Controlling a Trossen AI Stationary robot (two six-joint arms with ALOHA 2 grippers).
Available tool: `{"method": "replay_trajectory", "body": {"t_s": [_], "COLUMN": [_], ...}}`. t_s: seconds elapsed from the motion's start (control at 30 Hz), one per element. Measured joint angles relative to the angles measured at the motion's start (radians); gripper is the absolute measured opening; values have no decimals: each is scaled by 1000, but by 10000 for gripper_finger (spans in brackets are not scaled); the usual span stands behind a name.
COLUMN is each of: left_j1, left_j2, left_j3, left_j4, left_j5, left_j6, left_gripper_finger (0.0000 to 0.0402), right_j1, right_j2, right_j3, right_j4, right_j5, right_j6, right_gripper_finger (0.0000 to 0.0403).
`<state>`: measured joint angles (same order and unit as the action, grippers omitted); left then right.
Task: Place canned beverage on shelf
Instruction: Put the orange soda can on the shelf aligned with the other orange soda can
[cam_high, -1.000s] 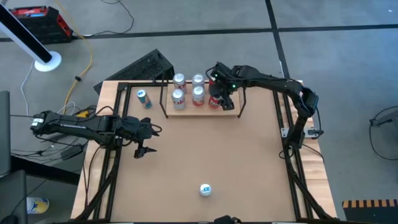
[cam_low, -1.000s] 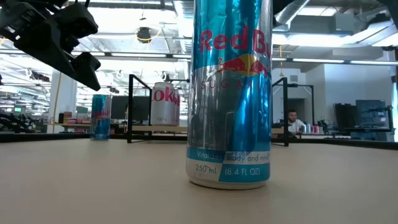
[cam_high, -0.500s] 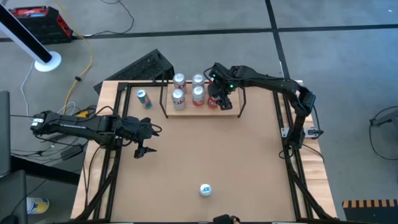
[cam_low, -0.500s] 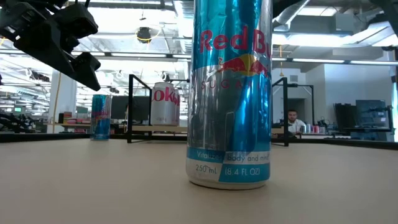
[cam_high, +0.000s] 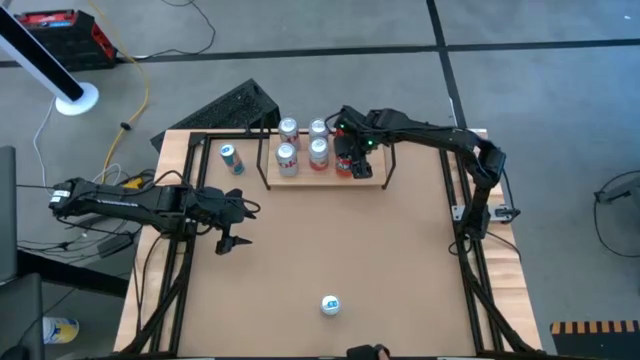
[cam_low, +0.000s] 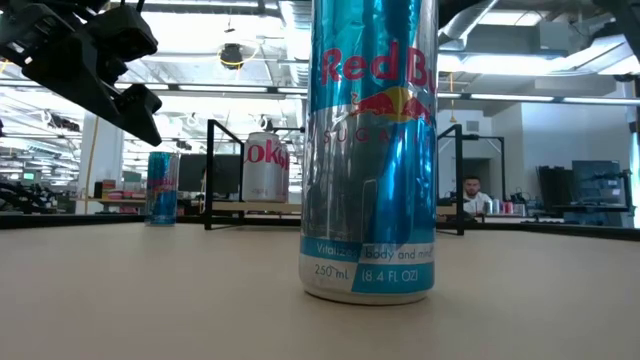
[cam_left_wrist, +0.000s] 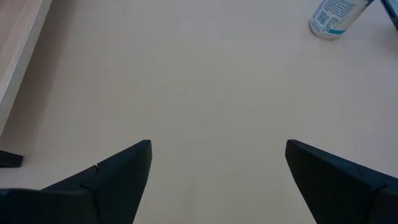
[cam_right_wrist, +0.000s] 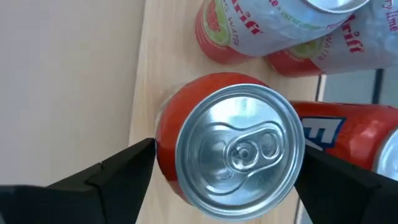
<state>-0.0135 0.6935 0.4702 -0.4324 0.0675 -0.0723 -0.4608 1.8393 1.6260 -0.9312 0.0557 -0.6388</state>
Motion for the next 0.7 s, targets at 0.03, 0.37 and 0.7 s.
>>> {"method": "replay_trajectory", "body": {"t_s": [0.03,0.37,0.7], "left_j1": [0,0,0], "left_j2": [0,0,0], "left_j3": [0,0,0], "left_j4": [0,0,-2], "left_j5": [0,1,1], "left_j6": [0,0,-2], "left_gripper_finger": [355,355,355], "right_j1": [6,50,54], "right_j2": [0,0,-17], "right_j3": [0,0,2], "right_j4": [-2,-47,-254], "right_j5": [17,166,201], "right_j6": [1,45,301], "right_gripper_finger": [376,377,371]}}
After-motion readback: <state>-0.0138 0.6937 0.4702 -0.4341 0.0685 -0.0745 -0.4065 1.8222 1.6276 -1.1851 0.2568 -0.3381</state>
